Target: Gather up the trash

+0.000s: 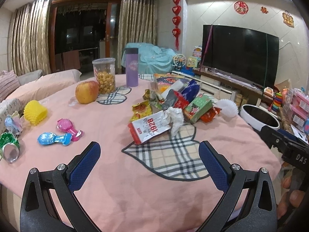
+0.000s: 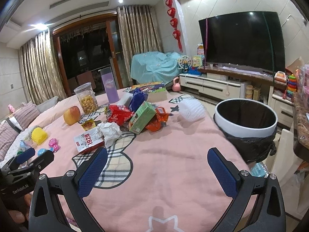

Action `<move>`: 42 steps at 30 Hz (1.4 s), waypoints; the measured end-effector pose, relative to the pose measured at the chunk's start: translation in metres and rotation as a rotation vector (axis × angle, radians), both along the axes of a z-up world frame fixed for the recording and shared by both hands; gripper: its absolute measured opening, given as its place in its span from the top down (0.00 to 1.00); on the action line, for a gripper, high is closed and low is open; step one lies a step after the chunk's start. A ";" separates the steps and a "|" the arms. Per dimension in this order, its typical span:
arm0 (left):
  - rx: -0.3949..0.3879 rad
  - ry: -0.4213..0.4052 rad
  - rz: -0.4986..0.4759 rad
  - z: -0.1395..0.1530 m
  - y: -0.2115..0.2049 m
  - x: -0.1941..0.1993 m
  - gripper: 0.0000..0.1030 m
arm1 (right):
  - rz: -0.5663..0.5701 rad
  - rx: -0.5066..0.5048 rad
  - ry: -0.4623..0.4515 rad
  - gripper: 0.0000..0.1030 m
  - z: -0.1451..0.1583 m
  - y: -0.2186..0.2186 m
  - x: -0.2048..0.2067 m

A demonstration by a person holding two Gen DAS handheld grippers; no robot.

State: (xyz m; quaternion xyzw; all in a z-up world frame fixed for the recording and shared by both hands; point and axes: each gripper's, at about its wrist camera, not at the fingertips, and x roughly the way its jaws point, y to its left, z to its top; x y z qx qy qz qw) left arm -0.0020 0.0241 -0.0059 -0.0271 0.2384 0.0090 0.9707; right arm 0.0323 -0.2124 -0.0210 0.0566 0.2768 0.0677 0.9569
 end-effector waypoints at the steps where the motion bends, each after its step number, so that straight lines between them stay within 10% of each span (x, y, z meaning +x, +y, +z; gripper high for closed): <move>1: -0.003 0.006 -0.002 -0.001 0.002 0.002 0.00 | 0.006 0.004 0.007 0.00 -0.001 0.002 0.002; 36: -0.056 0.271 -0.138 -0.036 0.040 0.133 0.00 | 0.110 0.117 0.239 0.02 -0.042 0.030 0.097; 42: -0.057 0.327 -0.214 -0.048 0.031 0.149 0.39 | 0.106 0.122 0.267 0.02 -0.048 0.034 0.110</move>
